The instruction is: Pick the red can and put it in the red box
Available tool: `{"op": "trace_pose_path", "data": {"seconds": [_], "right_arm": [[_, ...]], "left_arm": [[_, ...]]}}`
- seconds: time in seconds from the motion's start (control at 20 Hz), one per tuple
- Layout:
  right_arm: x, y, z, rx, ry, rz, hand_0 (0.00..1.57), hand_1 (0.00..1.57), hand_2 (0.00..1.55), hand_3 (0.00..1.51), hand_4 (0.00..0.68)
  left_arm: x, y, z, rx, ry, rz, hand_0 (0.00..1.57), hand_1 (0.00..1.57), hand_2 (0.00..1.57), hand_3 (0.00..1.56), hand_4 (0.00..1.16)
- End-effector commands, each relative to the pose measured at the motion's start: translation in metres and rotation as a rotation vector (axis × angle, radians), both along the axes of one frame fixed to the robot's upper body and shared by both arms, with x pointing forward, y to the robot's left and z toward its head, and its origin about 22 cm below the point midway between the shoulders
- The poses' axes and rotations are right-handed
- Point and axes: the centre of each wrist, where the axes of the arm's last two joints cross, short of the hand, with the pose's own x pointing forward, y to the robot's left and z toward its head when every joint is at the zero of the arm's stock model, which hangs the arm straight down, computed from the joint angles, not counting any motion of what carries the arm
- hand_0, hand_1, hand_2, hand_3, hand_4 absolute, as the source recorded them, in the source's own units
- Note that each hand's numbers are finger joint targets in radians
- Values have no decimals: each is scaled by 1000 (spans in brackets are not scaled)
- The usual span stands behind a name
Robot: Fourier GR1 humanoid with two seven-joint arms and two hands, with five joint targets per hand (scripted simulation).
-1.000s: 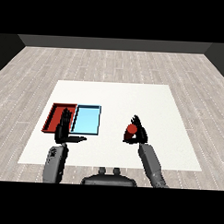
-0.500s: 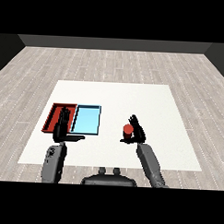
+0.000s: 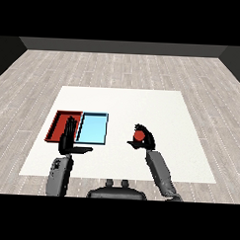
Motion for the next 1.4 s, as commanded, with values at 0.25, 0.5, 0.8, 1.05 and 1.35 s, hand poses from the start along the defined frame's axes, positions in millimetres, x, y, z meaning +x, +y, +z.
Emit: {"op": "trace_pose_path", "data": {"seconds": [0.25, 0.5, 0.8, 1.05, 1.35], "right_arm": [[-3, -3, -2, -110, 75, -73, 1571, 1571, 1486, 1432, 570], [-13, 6, 3, -117, 76, -57, 1571, 1571, 1489, 1432, 577], [15, -5, 12, -114, 33, -78, 1571, 1571, 1487, 1427, 582], [-9, -4, 16, -110, -14, -69, 1571, 1571, 1480, 1407, 590], [-3, -26, 70, -116, -125, -108, 1571, 1571, 1468, 1399, 601]], "left_arm": [[8, -8, -20, 1, 0, -2, 0, 0, 0, 0, 0], [3, 8, -2, 18, -21, 3, 0, 0, 0, 0, 0], [7, -11, 2, 23, -18, 19, 0, 0, 0, 0, 0], [-8, -8, 7, 38, -24, -2, 0, 0, 0, 0, 0], [14, -2, 4, 31, -21, -12, 0, 0, 0, 0, 0]]}}
